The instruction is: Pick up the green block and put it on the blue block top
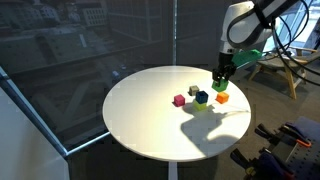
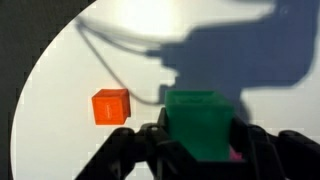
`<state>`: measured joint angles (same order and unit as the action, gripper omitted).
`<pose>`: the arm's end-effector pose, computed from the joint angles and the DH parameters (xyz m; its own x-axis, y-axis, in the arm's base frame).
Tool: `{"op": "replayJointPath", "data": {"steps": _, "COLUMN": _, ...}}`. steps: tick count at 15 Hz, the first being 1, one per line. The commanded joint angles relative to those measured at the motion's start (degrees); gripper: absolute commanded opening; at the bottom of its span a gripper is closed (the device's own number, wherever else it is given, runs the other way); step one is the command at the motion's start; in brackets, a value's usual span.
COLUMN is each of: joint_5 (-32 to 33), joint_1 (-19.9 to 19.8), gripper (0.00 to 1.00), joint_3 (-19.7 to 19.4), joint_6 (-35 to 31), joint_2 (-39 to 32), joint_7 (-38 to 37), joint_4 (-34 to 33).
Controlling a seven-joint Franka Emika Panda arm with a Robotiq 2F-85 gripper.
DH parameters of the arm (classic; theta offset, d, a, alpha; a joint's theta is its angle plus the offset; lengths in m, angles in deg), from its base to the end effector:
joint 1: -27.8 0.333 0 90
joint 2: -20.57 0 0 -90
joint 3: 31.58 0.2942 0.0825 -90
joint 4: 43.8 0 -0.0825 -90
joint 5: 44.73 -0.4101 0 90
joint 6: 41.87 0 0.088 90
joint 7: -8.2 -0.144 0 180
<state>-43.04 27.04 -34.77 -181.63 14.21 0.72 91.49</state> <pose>0.5156 -0.0370 0.1991 0.9840 -0.1758 -0.0297 -0.1750 -0.9842 0.0286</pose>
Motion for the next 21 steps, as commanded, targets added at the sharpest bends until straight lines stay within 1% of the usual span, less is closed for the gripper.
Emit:
{"op": "replayJointPath", "data": {"steps": 1, "joint_5": -0.8, "joint_1": -0.1, "gripper": 0.3, "joint_3": 0.4, "joint_6": 5.3, "joint_2": -0.5, "joint_7": -1.4, "joint_4": -3.7}}
{"op": "replayJointPath", "data": {"steps": 4, "joint_5": -1.1, "joint_1": -0.1, "gripper": 0.3, "joint_3": 0.5, "joint_6": 8.3, "joint_2": -0.8, "joint_7": -1.3, "joint_4": -5.6}}
{"op": "replayJointPath", "data": {"steps": 7, "joint_5": -1.0, "joint_1": 0.0, "gripper": 0.3, "joint_3": 0.7, "joint_6": 9.8, "joint_2": -1.5, "joint_7": -1.3, "joint_4": -7.8}}
{"op": "replayJointPath", "data": {"steps": 21, "joint_5": -0.1, "joint_1": 0.5, "gripper": 0.3, "joint_3": 0.4, "joint_6": 9.4, "joint_2": -9.7, "joint_7": -4.0, "joint_4": -18.1}}
